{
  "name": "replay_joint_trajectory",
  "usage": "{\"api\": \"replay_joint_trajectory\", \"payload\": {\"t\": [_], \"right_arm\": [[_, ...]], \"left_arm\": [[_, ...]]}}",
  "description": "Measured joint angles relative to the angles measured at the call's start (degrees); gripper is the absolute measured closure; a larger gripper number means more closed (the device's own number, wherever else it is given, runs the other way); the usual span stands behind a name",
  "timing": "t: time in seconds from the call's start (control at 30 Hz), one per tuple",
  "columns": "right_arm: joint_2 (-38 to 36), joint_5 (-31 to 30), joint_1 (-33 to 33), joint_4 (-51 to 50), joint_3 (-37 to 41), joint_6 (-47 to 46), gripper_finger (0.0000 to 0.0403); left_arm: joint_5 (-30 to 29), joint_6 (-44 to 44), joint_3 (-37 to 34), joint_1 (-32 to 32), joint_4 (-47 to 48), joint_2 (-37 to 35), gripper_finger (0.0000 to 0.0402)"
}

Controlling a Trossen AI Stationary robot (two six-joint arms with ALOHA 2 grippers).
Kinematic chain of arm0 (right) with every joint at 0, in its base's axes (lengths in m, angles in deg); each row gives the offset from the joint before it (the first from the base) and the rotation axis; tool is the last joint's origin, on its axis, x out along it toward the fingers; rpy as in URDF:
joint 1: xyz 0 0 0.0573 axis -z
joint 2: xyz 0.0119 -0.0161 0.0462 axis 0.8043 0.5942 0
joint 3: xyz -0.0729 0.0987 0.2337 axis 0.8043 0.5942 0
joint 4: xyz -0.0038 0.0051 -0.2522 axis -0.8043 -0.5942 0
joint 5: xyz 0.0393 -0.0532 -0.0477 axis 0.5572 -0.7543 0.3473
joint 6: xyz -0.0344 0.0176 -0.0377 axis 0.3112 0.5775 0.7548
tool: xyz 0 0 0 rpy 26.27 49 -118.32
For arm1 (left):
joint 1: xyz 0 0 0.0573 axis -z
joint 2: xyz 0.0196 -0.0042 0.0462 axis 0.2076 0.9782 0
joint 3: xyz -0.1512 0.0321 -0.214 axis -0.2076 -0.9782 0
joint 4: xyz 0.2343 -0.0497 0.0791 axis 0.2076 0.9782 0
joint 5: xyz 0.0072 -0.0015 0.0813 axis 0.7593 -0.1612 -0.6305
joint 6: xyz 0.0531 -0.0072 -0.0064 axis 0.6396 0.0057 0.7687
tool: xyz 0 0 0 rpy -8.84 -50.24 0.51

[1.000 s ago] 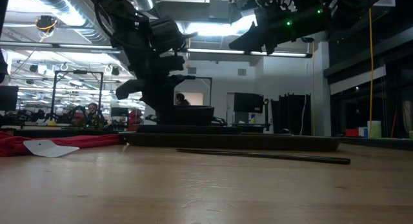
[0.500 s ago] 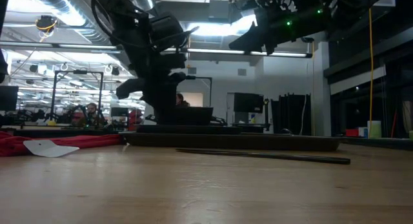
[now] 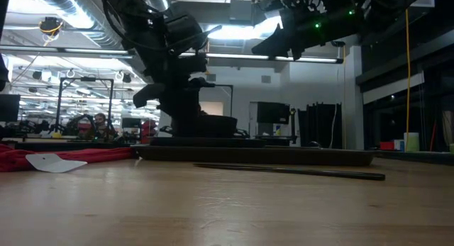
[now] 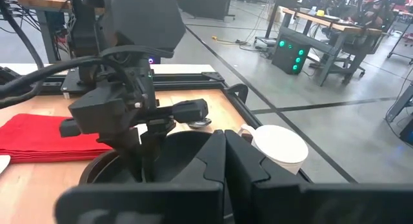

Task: Set up tray
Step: Put the black bowl on top of the black plate, then put the red napkin on the brown serving tray

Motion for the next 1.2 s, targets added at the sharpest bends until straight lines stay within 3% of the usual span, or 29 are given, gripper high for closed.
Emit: {"api": "replay_joint_trajectory", "payload": {"t": [0.4, 0.67, 0.97, 1.2], "right_arm": [[0.00, -0.02, 0.00, -0.02, 0.00, 0.17, 0.0398], [0.00, -0.02, 0.02, -0.15, -0.02, 1.51, 0.0397], [0.02, -0.02, 0.00, -0.20, -0.02, 1.57, 0.0383], [0.02, 3.04, 0.00, -1.50, -0.02, 0.03, 0.0391]], "left_arm": [[-4.87, -0.07, 5.60, 3.04, 4.54, -0.78, 0.0277], [-5.49, -0.55, 6.80, 4.33, 9.76, -7.56, 0.0270], [-10.29, -11.51, 6.84, 7.98, 12.64, -17.12, 0.0273], [-12.08, -21.97, 6.84, 11.32, 18.07, -19.06, 0.0274]]}}
